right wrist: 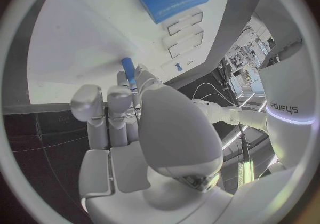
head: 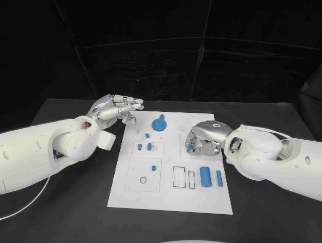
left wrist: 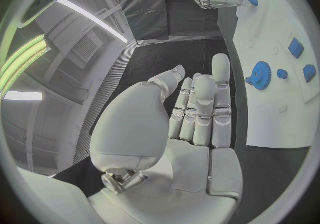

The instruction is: Assemble the parts on the task board

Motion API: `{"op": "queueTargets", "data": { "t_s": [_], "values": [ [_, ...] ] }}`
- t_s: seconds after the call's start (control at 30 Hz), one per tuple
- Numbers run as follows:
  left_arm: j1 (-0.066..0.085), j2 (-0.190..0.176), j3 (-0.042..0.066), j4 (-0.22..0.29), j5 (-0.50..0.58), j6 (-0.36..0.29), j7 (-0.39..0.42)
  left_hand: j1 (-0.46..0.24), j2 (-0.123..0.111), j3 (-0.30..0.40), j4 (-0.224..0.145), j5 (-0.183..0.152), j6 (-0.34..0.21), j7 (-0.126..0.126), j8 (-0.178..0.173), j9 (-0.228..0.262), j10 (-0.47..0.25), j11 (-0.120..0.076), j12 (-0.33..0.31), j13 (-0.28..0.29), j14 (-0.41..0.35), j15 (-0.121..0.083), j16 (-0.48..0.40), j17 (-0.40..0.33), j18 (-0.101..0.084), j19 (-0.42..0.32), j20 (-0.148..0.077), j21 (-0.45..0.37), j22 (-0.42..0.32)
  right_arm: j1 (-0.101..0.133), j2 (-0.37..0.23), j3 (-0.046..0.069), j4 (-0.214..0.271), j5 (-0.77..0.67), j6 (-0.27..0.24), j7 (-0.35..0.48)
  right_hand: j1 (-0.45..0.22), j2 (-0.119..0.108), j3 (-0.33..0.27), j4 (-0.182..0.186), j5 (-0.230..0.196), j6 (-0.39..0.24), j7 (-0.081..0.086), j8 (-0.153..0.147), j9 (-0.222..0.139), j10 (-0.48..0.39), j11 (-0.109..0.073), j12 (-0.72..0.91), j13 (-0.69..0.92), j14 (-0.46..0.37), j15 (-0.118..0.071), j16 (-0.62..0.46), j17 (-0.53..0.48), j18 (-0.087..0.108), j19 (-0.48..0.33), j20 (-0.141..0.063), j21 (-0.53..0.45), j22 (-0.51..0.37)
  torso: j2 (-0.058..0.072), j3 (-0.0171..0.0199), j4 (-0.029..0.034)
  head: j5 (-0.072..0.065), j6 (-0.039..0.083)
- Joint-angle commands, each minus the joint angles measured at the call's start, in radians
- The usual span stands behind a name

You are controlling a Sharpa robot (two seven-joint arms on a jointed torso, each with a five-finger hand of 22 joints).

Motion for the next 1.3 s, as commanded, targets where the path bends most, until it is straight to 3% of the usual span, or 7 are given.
{"op": "queueTargets", "data": {
  "t_s": [0.03, 0.37, 0.5, 0.63, 0.8, 1.1, 1.3],
  "values": [
    [0.001, -0.001, 0.001, 0.003, 0.004, 0.017, 0.0, 0.0, 0.008, -0.008, 0.003, 0.001, -0.007, -0.002, 0.005, -0.001, -0.011, 0.001, 0.008, -0.001, -0.007, -0.001, -0.004, -0.004, 0.012, -0.005, 0.003, -0.005, -0.003, -0.001, 0.003, -0.002, 0.0, -0.041, 0.034, -0.02, 0.021, -0.004, 0.064, -0.017, -0.014, 0.031, 0.0, 0.004, 0.0, 0.035, -0.004, -0.019, 0.003, 0.017, -0.007, 0.039, 0.039, -0.02, 0.024, -0.004, 0.03, 0.038, -0.001, -0.0003, 0.0013, -0.004, -0.003],
    [0.001, -0.002, 0.001, 0.003, 0.004, 0.027, -0.005, 0.007, 0.015, -0.004, 0.001, 0.002, -0.009, -0.001, 0.006, -0.001, -0.016, 0.001, 0.01, -0.002, -0.01, -0.001, -0.006, -0.009, 0.013, -0.006, 0.003, -0.007, -0.004, -0.002, -0.019, -0.002, 0.041, -0.016, -0.081, 0.001, -0.003, -0.029, 0.151, -0.039, -0.017, 0.042, 0.005, -0.008, -0.004, 0.057, -0.002, -0.052, 0.004, 0.01, -0.004, 0.058, 0.05, -0.021, 0.021, -0.003, 0.044, 0.052, -0.002, 0.0009, 0.0001, 0.0, -0.004],
    [0.001, -0.001, 0.001, 0.002, 0.004, 0.034, -0.006, 0.022, 0.028, 0.007, -0.005, 0.004, -0.011, -0.001, 0.009, -0.001, -0.02, 0.001, 0.014, -0.002, -0.014, -0.002, -0.007, -0.012, 0.013, -0.006, 0.002, -0.008, -0.005, -0.001, -0.048, 0.001, 0.076, 0.044, -0.136, 0.028, -0.014, -0.04, 0.177, -0.049, -0.017, 0.042, 0.009, -0.013, -0.005, 0.06, 0.0, -0.062, 0.004, 0.009, -0.001, 0.064, 0.054, -0.021, 0.02, -0.002, 0.048, 0.056, -0.003, -0.0011, 0.0002, -0.001, -0.003],
    [0.001, 0.0, 0.0, 0.002, 0.004, 0.038, -0.007, 0.013, 0.019, 0.0, -0.002, 0.002, -0.015, 0.001, 0.01, -0.001, -0.024, 0.003, 0.018, -0.002, -0.015, 0.0, -0.006, -0.013, 0.012, -0.007, 0.003, -0.01, -0.006, -0.001, -0.072, 0.023, 0.113, 0.123, -0.179, 0.047, -0.03, -0.048, 0.186, -0.048, -0.018, 0.041, 0.01, -0.016, -0.006, 0.06, 0.002, -0.068, 0.004, 0.009, 0.0, 0.069, 0.058, -0.021, 0.02, -0.001, 0.05, 0.06, -0.001, -0.0004, 0.0011, 0.002, -0.001],
    [0.001, 0.001, 0.0, 0.0, 0.004, 0.031, -0.01, 0.012, 0.018, -0.001, -0.002, 0.002, -0.015, 0.001, 0.011, -0.001, -0.024, 0.003, 0.018, -0.002, -0.014, 0.001, -0.005, -0.011, 0.012, -0.007, 0.004, -0.01, -0.006, 0.0, -0.077, 0.033, 0.145, 0.188, -0.2, 0.068, -0.031, -0.052, 0.194, -0.054, -0.016, 0.041, 0.012, -0.017, -0.006, 0.062, 0.003, -0.071, 0.005, 0.009, 0.0, 0.071, 0.059, -0.021, 0.02, 0.0, 0.052, 0.061, -0.001, -0.001, 0.0009, 0.003, -0.001],
    [0.001, 0.006, 0.0, -0.002, 0.004, 0.027, -0.01, 0.012, 0.019, -0.001, -0.001, 0.002, -0.015, 0.001, 0.011, -0.001, -0.024, 0.003, 0.019, -0.002, -0.015, 0.001, -0.005, -0.012, 0.012, -0.007, 0.004, -0.01, -0.006, -0.002, 0.035, 0.035, 0.121, 0.225, -0.184, 0.124, -0.035, -0.055, 0.208, -0.063, -0.014, 0.039, 0.015, -0.02, -0.006, 0.062, 0.005, -0.076, 0.005, 0.008, 0.002, 0.073, 0.059, -0.021, 0.018, 0.001, 0.053, 0.061, 0.001, -0.0014, 0.0023, 0.023, -0.005],
    [0.001, 0.012, 0.0, -0.006, 0.004, 0.02, -0.008, 0.011, 0.02, -0.001, 0.0, 0.002, -0.015, 0.001, 0.011, -0.001, -0.025, 0.003, 0.02, -0.002, -0.014, 0.001, -0.005, -0.011, 0.012, -0.007, 0.004, -0.01, -0.007, -0.017, 0.136, 0.025, 0.081, 0.2, -0.142, 0.151, -0.038, -0.057, 0.216, -0.069, -0.013, 0.036, 0.016, -0.022, -0.007, 0.059, 0.007, -0.08, 0.004, 0.007, 0.003, 0.075, 0.059, -0.021, 0.017, 0.002, 0.053, 0.062, 0.001, -0.002, 0.0033, 0.039, -0.015]
  ]
}}
